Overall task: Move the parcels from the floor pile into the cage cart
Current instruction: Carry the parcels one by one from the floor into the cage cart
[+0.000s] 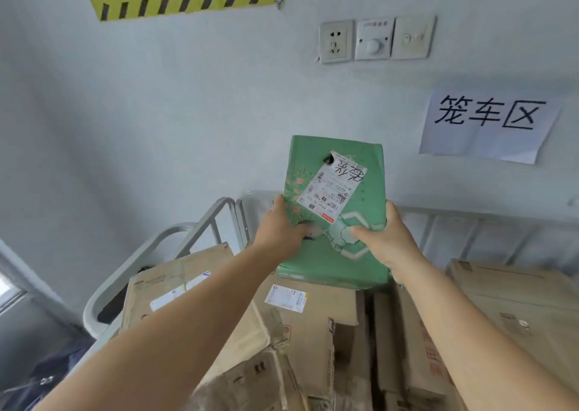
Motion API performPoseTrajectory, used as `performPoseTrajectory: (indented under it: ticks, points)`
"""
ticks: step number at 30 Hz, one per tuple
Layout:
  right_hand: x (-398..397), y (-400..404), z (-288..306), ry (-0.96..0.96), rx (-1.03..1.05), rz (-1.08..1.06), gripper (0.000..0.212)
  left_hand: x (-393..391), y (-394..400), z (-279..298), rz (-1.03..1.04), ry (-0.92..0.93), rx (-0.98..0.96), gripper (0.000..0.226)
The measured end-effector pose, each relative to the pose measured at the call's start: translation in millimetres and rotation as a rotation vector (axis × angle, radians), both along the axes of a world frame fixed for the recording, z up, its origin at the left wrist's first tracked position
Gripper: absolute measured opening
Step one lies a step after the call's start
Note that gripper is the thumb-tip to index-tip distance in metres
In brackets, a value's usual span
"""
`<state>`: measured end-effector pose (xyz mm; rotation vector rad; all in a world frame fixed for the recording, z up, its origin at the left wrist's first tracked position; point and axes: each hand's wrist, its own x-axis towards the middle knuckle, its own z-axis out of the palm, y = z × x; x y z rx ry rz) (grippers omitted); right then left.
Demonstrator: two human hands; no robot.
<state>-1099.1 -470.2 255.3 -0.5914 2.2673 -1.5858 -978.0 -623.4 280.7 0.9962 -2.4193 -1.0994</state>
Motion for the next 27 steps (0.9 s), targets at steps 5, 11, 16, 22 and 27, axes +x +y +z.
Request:
performPoseTrajectory:
  ticks: [5,11,16,22,27]
  points:
    - [-44.9,-12.5,-59.6,-0.148,0.071,0.022,0.050,-52.9,-18.5,-52.5,-0.010,-0.226,0.072,0.059]
    - [-79.9,-28.5,-134.4,-0.304,0.133,0.038,0.049,-100.6,-42.6,-122.9,0.029,-0.428,0.133,0.069]
    - [-97.9,-42.0,-181.7,-0.360,0.169,0.054,0.049,-126.2,-57.4,-170.0,0.045,-0.543,0.144,0.073]
    - [-115.5,-63.5,-225.0,-0.352,0.195,0.070,0.060,-150.2,-69.4,-205.2,0.040,-0.611,0.149,0.090]
    - [-113.9,-75.2,-252.7,-0.336,0.212,0.134,0.071,-157.3,-78.8,-222.7,-0.031,-0.672,0.133,0.102]
